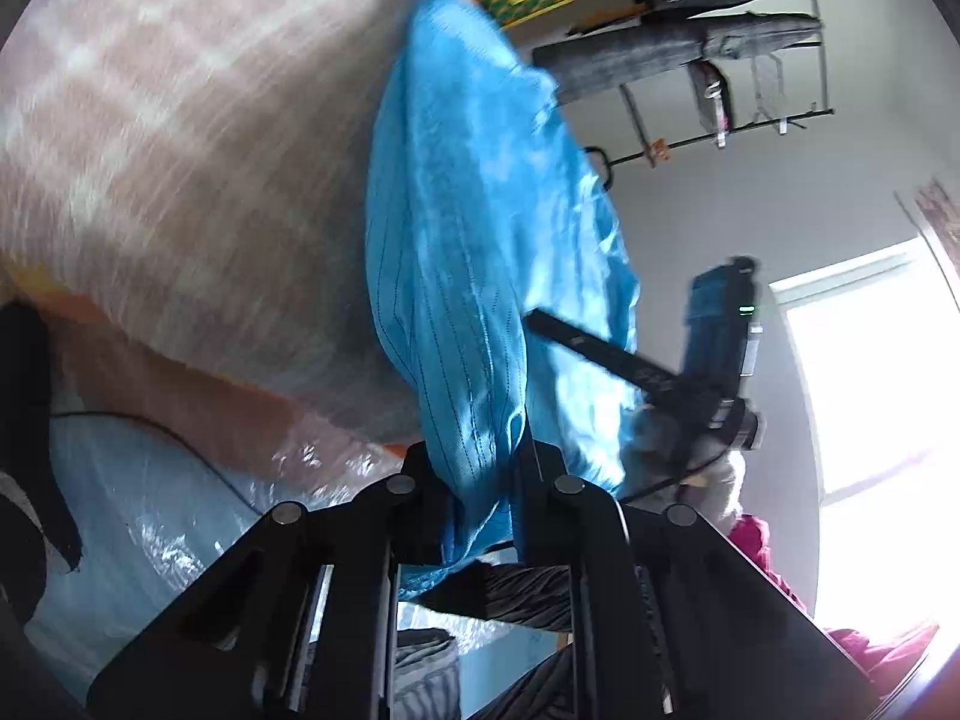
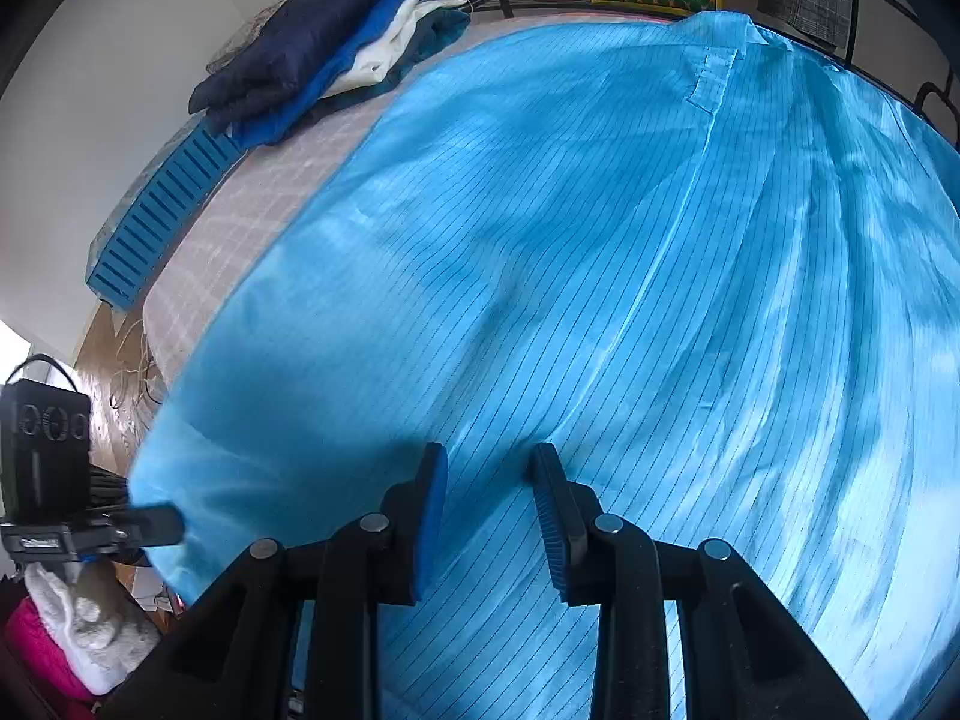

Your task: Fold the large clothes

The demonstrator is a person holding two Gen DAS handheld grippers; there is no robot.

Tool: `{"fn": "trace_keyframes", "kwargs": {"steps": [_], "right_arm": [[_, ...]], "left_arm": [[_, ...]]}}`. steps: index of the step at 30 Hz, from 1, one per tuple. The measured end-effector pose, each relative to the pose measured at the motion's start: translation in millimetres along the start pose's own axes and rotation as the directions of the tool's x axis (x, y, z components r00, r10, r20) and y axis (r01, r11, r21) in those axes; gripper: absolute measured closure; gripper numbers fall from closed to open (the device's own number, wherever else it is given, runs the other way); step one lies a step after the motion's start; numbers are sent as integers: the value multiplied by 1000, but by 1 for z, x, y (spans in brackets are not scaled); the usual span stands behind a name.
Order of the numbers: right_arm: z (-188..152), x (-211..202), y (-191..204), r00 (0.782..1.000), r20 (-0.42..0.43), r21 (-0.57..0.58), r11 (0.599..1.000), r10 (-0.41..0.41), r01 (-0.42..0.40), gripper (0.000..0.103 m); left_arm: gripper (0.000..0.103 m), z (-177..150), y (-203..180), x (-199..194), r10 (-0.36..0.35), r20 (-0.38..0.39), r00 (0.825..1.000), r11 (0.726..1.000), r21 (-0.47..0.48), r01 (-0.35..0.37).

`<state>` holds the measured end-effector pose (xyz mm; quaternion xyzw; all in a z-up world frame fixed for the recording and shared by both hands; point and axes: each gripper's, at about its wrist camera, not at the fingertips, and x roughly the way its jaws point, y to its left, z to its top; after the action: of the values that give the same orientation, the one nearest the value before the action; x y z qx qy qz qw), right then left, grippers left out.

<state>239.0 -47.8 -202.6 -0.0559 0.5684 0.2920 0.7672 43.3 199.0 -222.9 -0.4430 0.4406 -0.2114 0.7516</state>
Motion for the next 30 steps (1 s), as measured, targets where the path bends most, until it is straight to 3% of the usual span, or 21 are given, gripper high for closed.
{"fn": "trace_keyframes", "kwargs": {"steps": [5,11,13,21,23,30], "right_arm": [[16,-5,1,995,-59,68,995,74,-70,69],[79,-16,59,992,-62,-16,994,111,-112,42],[104,-8,81,992,-84,-43,995,91,-95,29],[169,42,125,983,-169,-129,990,-71,50,30],[179,58,137,969,-203,-171,980,-140,106,30],[187,94,150,929,-255,-249,947,-269,205,31]], "left_arm": [[93,-2,-17,-5,62,20,998,996,58,-63],[93,-4,-34,7,87,34,996,990,109,-90],[93,-5,-43,10,107,43,993,983,146,-112],[93,-4,-54,13,95,55,994,975,198,-104],[93,-2,-55,16,95,54,994,975,198,-104],[93,0,-59,18,81,62,995,972,217,-93]]}}
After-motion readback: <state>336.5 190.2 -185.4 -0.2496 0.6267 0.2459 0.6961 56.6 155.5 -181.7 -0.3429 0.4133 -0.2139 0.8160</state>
